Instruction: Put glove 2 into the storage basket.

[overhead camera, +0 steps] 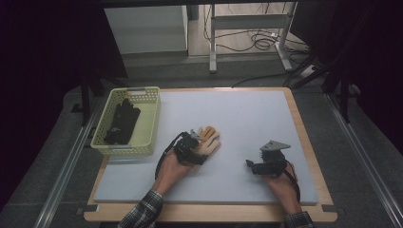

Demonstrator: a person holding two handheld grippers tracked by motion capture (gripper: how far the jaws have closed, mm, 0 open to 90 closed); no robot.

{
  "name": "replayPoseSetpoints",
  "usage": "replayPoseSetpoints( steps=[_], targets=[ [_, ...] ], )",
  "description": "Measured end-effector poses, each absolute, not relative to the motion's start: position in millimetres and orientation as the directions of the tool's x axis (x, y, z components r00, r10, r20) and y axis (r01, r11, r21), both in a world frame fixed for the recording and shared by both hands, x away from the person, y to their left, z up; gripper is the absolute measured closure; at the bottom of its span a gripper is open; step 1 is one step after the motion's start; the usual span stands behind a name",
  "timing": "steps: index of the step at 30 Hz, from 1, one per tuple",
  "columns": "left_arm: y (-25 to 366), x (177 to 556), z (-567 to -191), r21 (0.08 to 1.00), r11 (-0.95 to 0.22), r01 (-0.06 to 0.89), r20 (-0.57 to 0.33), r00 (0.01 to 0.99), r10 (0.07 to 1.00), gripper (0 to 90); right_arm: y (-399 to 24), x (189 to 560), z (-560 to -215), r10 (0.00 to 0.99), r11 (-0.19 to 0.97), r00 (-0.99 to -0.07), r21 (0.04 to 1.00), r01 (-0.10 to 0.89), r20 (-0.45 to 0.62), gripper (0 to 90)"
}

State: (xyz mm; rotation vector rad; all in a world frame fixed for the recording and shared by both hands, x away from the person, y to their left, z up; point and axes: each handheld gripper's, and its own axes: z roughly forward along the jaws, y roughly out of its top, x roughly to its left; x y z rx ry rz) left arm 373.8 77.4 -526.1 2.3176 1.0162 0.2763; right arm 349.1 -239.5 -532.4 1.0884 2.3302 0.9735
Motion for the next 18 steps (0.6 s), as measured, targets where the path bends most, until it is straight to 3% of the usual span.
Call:
replayPoseSetpoints(
  steps=[7, 18],
  targets=[
    [77.5, 373.5, -521.5, 0.569, -0.530, 0.629, -0.061, 0.675, 0.735, 55.1, -239.4, 349.1, -532.4, 0.781, 0.457, -0.622, 0.729, 0.510, -0.055, 18.4],
    [88.9, 380.5, -498.7, 0.594, -0.486, 0.641, -0.084, 0.650, 0.755, 58.6, -239.3, 349.0, -532.4, 0.781, 0.457, -0.622, 0.729, 0.510, -0.055, 18.4]
  ],
)
